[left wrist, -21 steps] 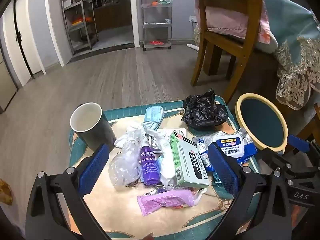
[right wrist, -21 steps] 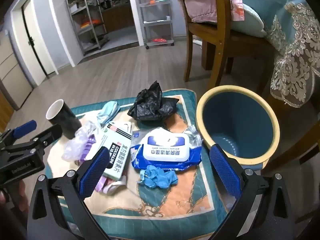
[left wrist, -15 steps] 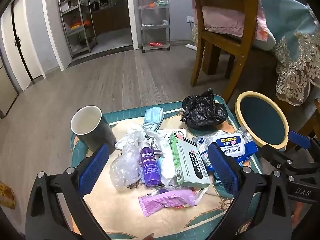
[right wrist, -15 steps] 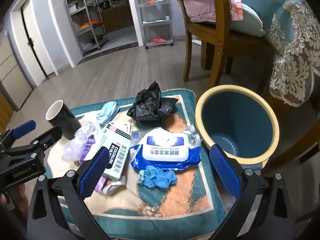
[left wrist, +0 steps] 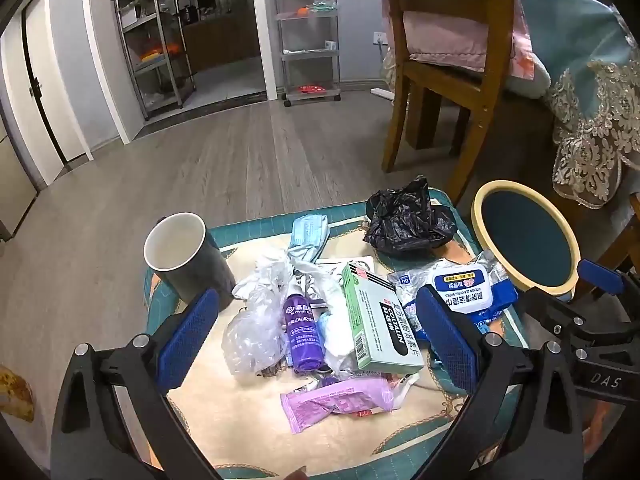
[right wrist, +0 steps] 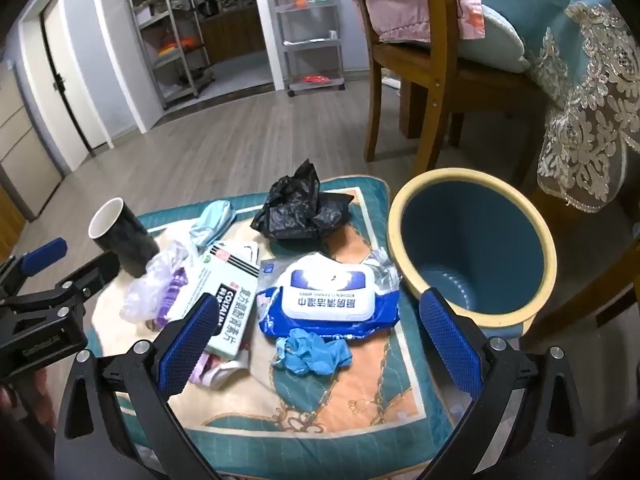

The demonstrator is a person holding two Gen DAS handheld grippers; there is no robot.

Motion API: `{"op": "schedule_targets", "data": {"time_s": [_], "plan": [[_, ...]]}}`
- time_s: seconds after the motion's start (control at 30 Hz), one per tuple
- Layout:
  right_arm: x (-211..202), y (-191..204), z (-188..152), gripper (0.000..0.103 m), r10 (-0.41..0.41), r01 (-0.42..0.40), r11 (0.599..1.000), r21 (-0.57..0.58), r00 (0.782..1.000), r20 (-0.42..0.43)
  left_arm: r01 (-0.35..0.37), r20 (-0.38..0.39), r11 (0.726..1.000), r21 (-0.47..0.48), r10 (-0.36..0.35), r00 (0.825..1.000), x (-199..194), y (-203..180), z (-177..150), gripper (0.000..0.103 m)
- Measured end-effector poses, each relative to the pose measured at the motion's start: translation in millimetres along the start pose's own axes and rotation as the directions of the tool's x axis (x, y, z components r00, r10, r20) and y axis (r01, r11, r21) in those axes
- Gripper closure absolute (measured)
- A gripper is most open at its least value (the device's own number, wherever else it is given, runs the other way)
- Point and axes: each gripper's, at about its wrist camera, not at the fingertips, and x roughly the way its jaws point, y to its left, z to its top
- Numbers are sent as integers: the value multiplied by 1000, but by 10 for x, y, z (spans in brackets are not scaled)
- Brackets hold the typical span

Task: Collect trash

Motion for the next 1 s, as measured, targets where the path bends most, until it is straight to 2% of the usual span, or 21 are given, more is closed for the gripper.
{"op": "schedule_targets", "data": {"time_s": [1.0], "plan": [[20, -14, -25, 4, -4, 4, 1000, 0, 1000, -6, 1, -3, 1000, 6, -1, 1000, 17, -8, -16, 6]]}}
